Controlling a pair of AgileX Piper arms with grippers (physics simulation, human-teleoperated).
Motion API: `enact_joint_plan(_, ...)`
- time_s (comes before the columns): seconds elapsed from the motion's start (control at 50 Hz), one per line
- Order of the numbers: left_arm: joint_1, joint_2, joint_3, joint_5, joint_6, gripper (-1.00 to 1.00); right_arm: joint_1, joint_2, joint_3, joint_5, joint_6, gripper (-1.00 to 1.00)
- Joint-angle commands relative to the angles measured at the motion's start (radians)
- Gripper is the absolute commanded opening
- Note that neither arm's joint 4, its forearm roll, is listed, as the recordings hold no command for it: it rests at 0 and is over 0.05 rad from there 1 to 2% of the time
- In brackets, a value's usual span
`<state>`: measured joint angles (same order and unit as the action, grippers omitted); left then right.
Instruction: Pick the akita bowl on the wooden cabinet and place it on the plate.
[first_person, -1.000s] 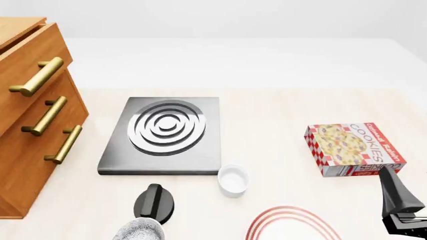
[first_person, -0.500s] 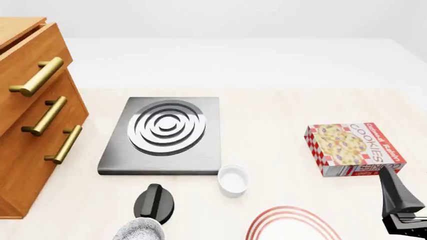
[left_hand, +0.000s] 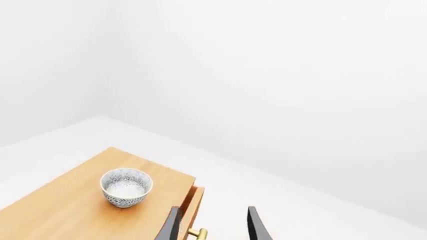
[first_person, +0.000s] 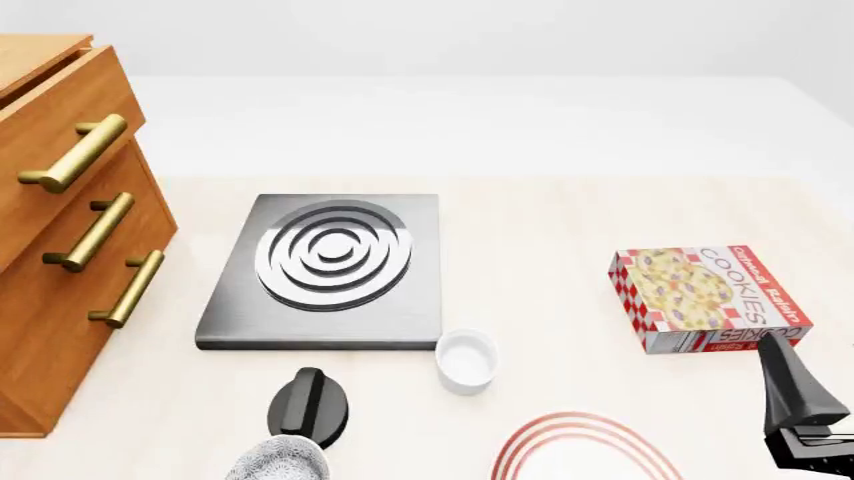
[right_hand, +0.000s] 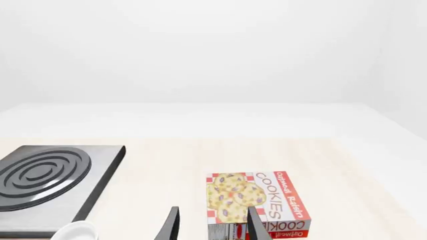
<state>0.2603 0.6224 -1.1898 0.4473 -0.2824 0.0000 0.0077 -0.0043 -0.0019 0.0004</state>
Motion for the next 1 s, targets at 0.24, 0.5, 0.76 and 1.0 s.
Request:
enact_joint_plan(0.24, 0.122, 0.151, -0.104, 0.034, -0.055, 1.00, 0.000, 0.000, 0.000, 0.000, 0.000, 1.00)
enact_joint_plan(0.5, 0.197, 0.229, -0.117, 0.005, -0.103, 1.00, 0.000, 0.000, 0.000, 0.000, 0.000, 1.00)
enact_joint_plan(0.76, 0.303, 0.288, -0.137, -0.018, -0.157, 1.00, 0.000, 0.000, 0.000, 0.000, 0.000, 1.00)
enact_joint_plan(1.0, 0.358, 0.311, -0.133, -0.021, -0.176, 1.00, 0.000, 0.000, 0.000, 0.000, 0.000, 1.00)
